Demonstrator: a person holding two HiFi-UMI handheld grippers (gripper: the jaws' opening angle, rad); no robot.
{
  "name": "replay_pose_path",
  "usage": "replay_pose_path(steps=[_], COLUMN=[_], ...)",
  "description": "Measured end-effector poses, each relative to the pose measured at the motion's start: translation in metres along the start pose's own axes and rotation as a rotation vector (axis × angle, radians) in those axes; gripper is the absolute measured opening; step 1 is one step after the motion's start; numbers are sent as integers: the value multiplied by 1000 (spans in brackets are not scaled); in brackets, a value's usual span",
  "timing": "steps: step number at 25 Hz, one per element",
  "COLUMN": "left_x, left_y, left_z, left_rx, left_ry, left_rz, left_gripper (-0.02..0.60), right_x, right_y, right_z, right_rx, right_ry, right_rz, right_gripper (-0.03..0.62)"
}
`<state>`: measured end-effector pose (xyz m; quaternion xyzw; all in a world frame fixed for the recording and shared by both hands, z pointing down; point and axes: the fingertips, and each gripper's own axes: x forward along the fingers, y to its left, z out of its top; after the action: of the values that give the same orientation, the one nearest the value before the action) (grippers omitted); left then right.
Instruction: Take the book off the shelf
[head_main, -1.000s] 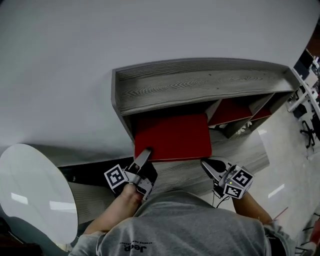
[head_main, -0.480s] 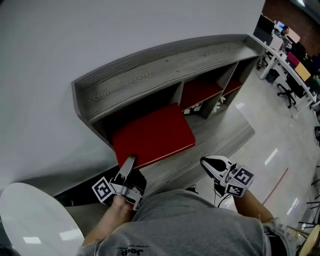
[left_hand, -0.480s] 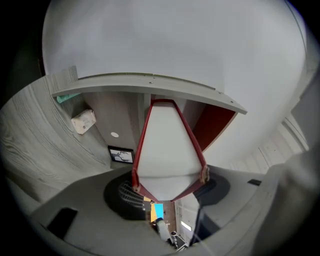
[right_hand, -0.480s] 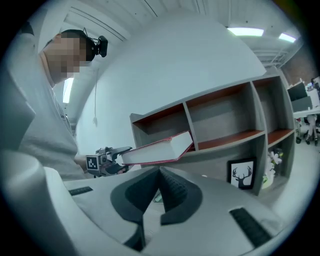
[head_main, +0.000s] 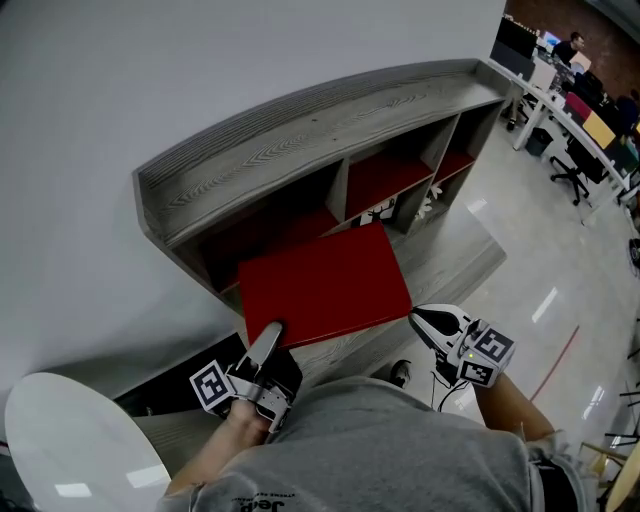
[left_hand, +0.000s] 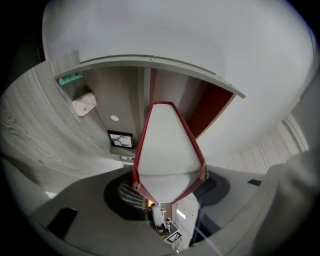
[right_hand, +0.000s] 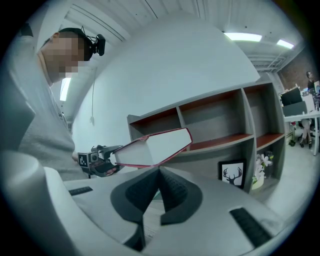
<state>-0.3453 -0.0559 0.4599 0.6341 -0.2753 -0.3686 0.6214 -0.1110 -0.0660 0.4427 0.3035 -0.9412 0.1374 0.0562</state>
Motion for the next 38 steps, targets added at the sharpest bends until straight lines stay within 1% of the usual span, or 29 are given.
replay_pose_path(steps=[3,9,19,22,25,31,35,38], left_x=[15,59,167,204,241,323,390,425], left_y=[-8,-19,-13,-9,1,28,59,82], left_z=[-11,-36,-91,-108,-126,-163,-187,-202], left_rx=[10,26,54,66,75,87,89,98], left_ry=[29,100,258,293,322,383,417,438], left_rz=[-21,-53,-78,-85,-81,-41,-9,21], left_gripper=[256,256,256,256,256,256,256,256], right_x=[-13,-52,-145,-173,-198,-242,-269,-287], right_y=[-7,-35,-116,-143,-172,-236,-291,-319], right_z=[3,7,13,16,17,21,12,5], right_rx=[-7,5,10,14,15,28,51,59], right_ry=[-8,-38,-102,-122,-139,-165,-163,-161], right_rz=[-14,-91,-291,-342,-387,-453,-492,-516], right_gripper=[0,0,0,0,0,0,0,0])
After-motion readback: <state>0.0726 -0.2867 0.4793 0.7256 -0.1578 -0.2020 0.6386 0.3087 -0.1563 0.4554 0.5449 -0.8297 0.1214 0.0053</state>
